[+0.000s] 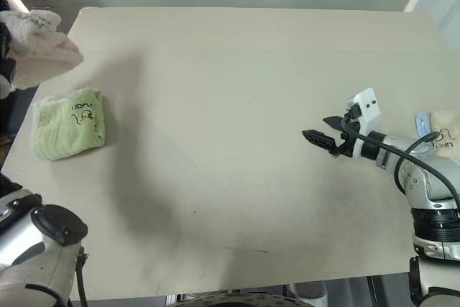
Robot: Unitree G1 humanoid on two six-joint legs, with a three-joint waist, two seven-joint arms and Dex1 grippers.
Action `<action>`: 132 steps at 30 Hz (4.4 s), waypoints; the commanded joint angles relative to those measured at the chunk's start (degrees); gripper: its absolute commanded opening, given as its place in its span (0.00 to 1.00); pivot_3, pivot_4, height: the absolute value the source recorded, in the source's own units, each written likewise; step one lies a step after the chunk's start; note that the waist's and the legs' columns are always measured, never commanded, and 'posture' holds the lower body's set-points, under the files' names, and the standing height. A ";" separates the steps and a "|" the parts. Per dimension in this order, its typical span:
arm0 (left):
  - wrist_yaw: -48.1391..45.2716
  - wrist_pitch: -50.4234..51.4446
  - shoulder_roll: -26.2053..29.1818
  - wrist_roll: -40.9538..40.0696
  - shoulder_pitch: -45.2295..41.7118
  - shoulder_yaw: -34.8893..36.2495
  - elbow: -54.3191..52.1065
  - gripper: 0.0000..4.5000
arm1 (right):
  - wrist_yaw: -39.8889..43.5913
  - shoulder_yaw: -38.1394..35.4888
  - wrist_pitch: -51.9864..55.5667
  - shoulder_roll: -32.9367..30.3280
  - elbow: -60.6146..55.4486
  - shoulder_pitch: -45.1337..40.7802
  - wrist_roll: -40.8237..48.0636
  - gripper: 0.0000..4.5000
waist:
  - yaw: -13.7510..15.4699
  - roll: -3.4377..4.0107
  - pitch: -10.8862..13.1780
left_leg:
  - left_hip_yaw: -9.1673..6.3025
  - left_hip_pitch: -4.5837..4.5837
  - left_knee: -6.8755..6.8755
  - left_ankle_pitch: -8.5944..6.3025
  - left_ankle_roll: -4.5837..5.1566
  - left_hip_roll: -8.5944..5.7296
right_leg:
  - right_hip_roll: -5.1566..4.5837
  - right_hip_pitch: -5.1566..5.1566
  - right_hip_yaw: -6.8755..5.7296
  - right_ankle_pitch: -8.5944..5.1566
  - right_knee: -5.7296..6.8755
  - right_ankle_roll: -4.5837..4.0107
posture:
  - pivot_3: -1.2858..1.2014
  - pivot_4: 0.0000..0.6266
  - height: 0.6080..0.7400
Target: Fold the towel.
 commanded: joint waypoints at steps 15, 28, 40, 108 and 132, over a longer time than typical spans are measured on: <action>-1.94 -0.91 1.16 -11.45 9.31 6.46 -3.62 0.01 | 6.00 3.06 -3.30 0.91 3.93 -4.11 -5.12 1.00 | 0.03 -0.02 -0.01 | -0.45 0.10 -0.09 0.65 -1.05 0.89 | 0.80 0.00 -0.49 0.45 0.31 -1.45 | 0.52 0.24 1.00; -18.07 -16.91 4.83 0.74 -4.57 -3.63 19.46 0.01 | 4.89 1.24 -2.60 0.97 1.42 -1.75 -5.88 1.00 | -0.20 -0.10 0.01 | -0.66 0.09 -0.16 0.87 -1.34 1.55 | 1.66 -0.13 -0.42 1.26 0.10 -2.30 | 0.52 0.24 1.00; -22.73 -22.70 4.38 4.22 6.00 -0.87 24.41 0.01 | 4.30 0.01 -0.13 0.13 -1.53 0.09 -5.54 1.00 | -1.23 -0.23 -0.01 | -0.58 -0.10 -0.24 1.12 -1.77 1.74 | 1.82 -0.34 -0.41 1.16 0.01 -2.41 | 0.52 0.24 1.00; -27.23 -5.61 -8.96 -8.74 35.26 -25.41 -30.00 1.00 | 5.95 -1.59 -9.51 0.78 -4.88 5.81 -9.87 1.00 | -0.91 -0.23 0.01 | -0.53 0.13 -0.27 0.98 -1.28 1.77 | 1.90 -0.20 -0.33 1.49 0.11 -2.55 | 0.52 0.24 1.00; -71.84 -43.46 -10.81 25.38 25.40 -53.26 -13.92 1.00 | 0.27 -8.10 -8.61 2.70 -24.57 20.90 -4.03 1.00 | -1.35 -0.04 -0.06 | -0.63 -0.13 -0.21 0.70 -0.93 1.79 | 1.83 -0.23 -0.32 1.23 -0.02 -2.15 | 0.52 0.24 1.00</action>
